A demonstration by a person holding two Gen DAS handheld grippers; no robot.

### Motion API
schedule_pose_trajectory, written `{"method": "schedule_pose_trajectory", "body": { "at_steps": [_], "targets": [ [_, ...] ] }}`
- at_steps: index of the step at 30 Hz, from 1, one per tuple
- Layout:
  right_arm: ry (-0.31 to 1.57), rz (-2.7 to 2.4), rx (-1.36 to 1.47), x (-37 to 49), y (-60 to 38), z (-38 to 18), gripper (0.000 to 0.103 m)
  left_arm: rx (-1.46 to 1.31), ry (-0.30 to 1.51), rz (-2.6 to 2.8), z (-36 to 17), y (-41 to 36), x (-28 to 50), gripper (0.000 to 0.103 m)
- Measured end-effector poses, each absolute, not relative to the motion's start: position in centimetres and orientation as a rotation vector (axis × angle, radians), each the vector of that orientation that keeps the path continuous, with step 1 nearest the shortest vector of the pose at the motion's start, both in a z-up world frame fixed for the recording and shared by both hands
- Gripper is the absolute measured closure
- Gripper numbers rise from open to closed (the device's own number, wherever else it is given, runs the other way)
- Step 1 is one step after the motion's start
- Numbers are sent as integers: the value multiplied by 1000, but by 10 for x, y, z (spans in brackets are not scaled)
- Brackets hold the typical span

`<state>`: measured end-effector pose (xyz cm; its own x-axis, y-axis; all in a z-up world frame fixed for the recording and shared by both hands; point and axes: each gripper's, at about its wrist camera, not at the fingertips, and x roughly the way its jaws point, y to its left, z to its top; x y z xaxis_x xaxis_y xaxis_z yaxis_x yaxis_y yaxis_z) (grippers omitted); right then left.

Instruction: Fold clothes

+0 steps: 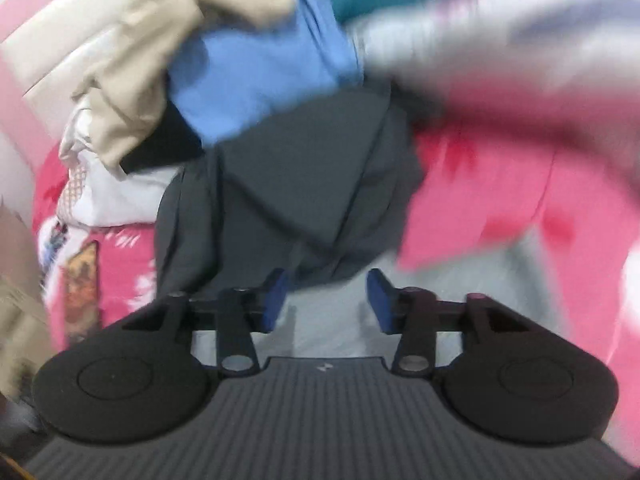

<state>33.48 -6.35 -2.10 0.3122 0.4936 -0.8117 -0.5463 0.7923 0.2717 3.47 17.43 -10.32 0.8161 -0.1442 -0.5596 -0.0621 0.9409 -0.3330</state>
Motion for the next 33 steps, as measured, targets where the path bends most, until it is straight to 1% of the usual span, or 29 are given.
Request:
{"method": "schedule_pose_trajectory", "body": {
  "at_steps": [2,5,6,7,10,15,17,19,21,23,26,29,32,33],
  "targets": [
    [1169,628,-13,343,-52,-34,57,-277,566,-14,-93,172,29,54],
    [1301,513,36,360,-46,-49,57,-180,498,0,-79,169,26,48],
    [1344,477,51,366,-45,-53,57,-145,502,-34,-76,166,31,44],
    [1376,450,56,372,-43,-56,57,-109,509,-74,-73,163,38,43],
    [1435,396,35,382,-36,-61,57,5,528,-157,-74,152,64,42],
    [1506,351,-40,389,-21,-67,57,52,654,-241,-90,147,106,42],
    [1514,345,-66,389,-18,-68,57,44,673,-266,-93,148,109,43],
    [1520,344,-86,386,-17,-69,60,34,685,-291,-93,149,107,44],
    [1522,356,-108,382,-17,-67,63,22,673,-310,-90,153,104,48],
    [1530,363,-116,379,-17,-64,66,9,660,-328,-88,158,102,50],
    [1533,374,-131,377,-14,-59,73,-10,640,-355,-83,164,98,50],
    [1520,374,-134,374,-13,-62,74,24,625,-361,-83,160,95,50],
    [1483,379,-122,367,-16,-65,75,49,650,-343,-92,155,101,50],
    [1469,384,-110,365,-17,-66,84,48,665,-339,-96,155,104,50]
  ]
}}
